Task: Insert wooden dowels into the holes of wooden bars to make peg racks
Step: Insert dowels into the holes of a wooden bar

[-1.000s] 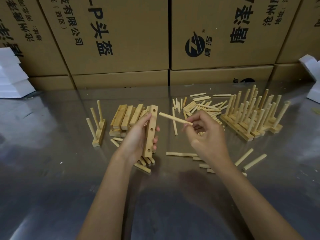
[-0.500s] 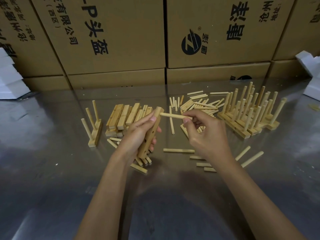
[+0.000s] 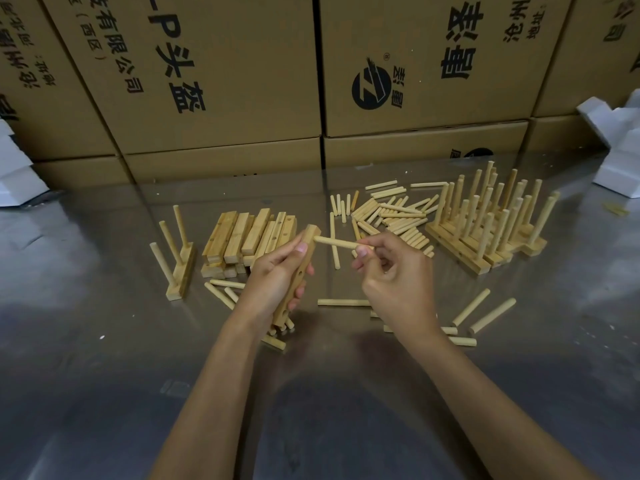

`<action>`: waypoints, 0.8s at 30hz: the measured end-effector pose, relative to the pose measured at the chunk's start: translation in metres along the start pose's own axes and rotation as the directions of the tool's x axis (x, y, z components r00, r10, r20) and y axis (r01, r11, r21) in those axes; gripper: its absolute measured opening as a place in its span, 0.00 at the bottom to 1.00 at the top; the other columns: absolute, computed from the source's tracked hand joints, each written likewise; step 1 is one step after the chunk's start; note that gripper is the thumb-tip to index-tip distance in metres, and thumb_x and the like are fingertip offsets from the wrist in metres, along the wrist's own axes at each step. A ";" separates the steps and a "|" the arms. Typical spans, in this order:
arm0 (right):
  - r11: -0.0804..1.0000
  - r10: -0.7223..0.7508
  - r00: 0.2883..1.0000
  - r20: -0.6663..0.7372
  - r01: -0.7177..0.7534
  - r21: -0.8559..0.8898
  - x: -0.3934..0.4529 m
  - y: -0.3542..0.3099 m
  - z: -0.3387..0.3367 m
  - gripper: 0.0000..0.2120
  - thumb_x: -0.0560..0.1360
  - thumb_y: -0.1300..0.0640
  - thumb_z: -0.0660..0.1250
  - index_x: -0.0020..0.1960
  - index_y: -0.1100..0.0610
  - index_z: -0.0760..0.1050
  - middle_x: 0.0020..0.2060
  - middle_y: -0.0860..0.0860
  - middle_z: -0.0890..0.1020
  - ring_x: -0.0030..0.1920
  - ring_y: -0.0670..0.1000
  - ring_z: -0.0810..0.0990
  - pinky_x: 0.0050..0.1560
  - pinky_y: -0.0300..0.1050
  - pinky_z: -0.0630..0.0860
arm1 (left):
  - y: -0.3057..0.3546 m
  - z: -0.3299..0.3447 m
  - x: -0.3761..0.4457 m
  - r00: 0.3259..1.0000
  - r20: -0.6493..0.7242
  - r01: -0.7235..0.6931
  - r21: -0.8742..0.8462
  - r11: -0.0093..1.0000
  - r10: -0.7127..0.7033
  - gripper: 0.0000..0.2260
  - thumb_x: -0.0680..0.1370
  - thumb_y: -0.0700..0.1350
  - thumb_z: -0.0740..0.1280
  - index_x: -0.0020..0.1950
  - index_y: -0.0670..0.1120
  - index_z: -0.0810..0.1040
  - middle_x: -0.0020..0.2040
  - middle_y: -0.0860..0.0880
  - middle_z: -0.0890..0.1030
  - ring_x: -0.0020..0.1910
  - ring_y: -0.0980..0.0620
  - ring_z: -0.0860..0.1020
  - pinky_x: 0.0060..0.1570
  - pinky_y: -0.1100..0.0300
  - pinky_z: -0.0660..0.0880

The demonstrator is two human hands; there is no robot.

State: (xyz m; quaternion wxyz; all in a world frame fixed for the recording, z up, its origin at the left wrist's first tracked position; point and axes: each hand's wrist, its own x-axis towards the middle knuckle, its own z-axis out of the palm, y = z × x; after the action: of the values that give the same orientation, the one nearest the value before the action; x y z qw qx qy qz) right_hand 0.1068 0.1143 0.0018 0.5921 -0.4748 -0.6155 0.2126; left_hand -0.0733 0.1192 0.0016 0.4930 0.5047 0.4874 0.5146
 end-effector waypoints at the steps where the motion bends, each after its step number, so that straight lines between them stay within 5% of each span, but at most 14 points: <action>1: 0.999 0.032 0.999 0.000 -0.032 0.023 0.000 0.002 0.001 0.07 0.77 0.62 0.68 0.44 0.52 0.81 0.32 0.45 0.83 0.35 0.43 0.82 0.35 0.35 0.77 | 0.000 0.000 0.000 1.000 -0.008 -0.006 0.015 1.000 0.006 0.12 0.82 0.52 0.66 0.55 0.71 0.80 0.38 0.52 0.80 0.29 0.56 0.73 0.23 0.62 0.68; 5: 0.997 0.078 0.995 0.054 -0.077 -0.026 0.001 0.008 0.002 0.06 0.78 0.60 0.67 0.45 0.53 0.81 0.32 0.46 0.82 0.35 0.44 0.81 0.37 0.41 0.77 | 0.005 0.003 -0.002 0.998 -0.036 -0.041 0.085 0.996 0.044 0.13 0.82 0.52 0.65 0.53 0.74 0.79 0.38 0.52 0.79 0.29 0.56 0.72 0.23 0.62 0.68; 8: 0.981 0.027 0.985 0.170 0.006 -0.196 0.005 0.010 -0.002 0.05 0.79 0.57 0.66 0.47 0.53 0.81 0.27 0.43 0.76 0.30 0.42 0.74 0.30 0.33 0.64 | 0.011 0.004 -0.002 0.994 -0.047 -0.091 0.182 0.979 0.101 0.15 0.82 0.53 0.64 0.50 0.78 0.77 0.38 0.54 0.79 0.29 0.57 0.72 0.24 0.62 0.68; 12: 0.931 -0.058 0.968 0.245 0.141 -0.336 0.006 0.010 -0.007 0.08 0.81 0.54 0.63 0.47 0.54 0.79 0.24 0.43 0.70 0.25 0.44 0.67 0.28 0.40 0.59 | 0.013 0.001 -0.004 0.994 -0.006 -0.108 0.190 0.976 0.111 0.13 0.81 0.54 0.65 0.52 0.76 0.78 0.38 0.53 0.80 0.29 0.56 0.73 0.23 0.62 0.68; 19: 0.945 0.021 0.967 0.256 0.065 -0.321 -0.002 0.010 0.002 0.11 0.81 0.54 0.63 0.41 0.54 0.74 0.25 0.45 0.71 0.26 0.45 0.67 0.27 0.38 0.58 | 0.009 -0.009 -0.002 0.996 0.038 -0.087 0.225 0.970 0.081 0.13 0.82 0.54 0.65 0.57 0.75 0.77 0.37 0.55 0.79 0.29 0.57 0.72 0.23 0.62 0.67; 24: 0.967 0.073 0.959 0.273 -0.002 -0.253 -0.002 0.007 0.004 0.13 0.82 0.53 0.63 0.41 0.55 0.77 0.27 0.47 0.74 0.32 0.50 0.73 0.34 0.46 0.66 | 0.010 -0.015 -0.002 0.996 0.063 -0.080 0.221 0.972 0.068 0.13 0.82 0.53 0.65 0.58 0.74 0.77 0.38 0.55 0.79 0.30 0.57 0.72 0.22 0.63 0.66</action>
State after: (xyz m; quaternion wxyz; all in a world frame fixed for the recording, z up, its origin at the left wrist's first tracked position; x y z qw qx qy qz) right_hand 0.1051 0.1176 -0.0061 0.4302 -0.5226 -0.7057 0.2095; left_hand -0.0887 0.1171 0.0116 0.4269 0.5885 0.5093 0.4605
